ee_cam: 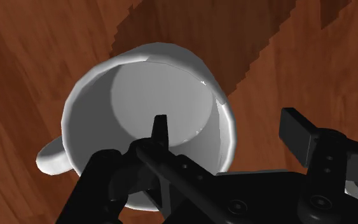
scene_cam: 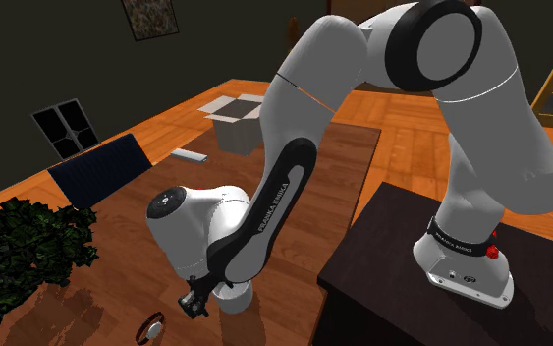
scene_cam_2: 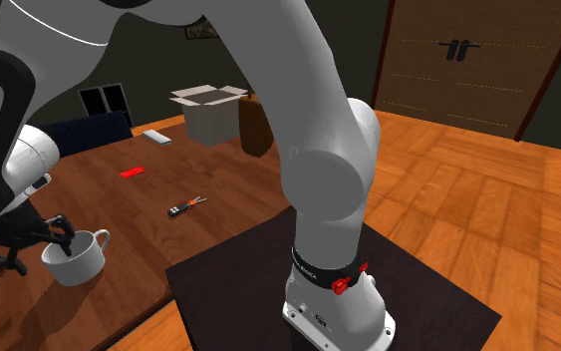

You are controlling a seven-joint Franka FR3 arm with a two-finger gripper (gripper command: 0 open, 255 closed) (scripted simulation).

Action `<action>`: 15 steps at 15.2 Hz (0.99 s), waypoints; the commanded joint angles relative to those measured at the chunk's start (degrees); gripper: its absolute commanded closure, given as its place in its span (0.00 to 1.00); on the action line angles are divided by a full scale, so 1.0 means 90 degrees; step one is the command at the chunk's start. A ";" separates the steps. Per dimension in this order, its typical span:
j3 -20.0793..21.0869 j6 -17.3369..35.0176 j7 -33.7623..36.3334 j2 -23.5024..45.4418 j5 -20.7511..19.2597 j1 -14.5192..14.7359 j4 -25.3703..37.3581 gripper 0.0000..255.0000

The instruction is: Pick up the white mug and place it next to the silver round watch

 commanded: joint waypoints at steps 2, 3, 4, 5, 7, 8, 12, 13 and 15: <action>0.0000 0.0000 0.0000 0.0000 0.0000 0.0000 0.0000 0.00; 0.0000 0.0000 0.0000 0.0000 0.0000 0.0000 0.0000 0.00; 0.0051 -0.0144 -0.0039 -0.0157 0.0061 -0.0034 -0.0010 0.00; 0.0101 -0.0293 -0.0078 -0.0310 0.0122 -0.0066 -0.0011 0.00; 0.0185 -0.0566 -0.0148 -0.0570 0.0233 -0.0119 0.0009 0.00; 0.0184 -0.0566 -0.0148 -0.0570 0.0234 -0.0119 0.0009 0.00; 0.0184 -0.0566 -0.0148 -0.0570 0.0234 -0.0118 0.0009 0.00; 0.0184 -0.0566 -0.0148 -0.0570 0.0234 -0.0118 0.0009 0.00; 0.0184 -0.0566 -0.0148 -0.0570 0.0234 -0.0118 0.0009 0.00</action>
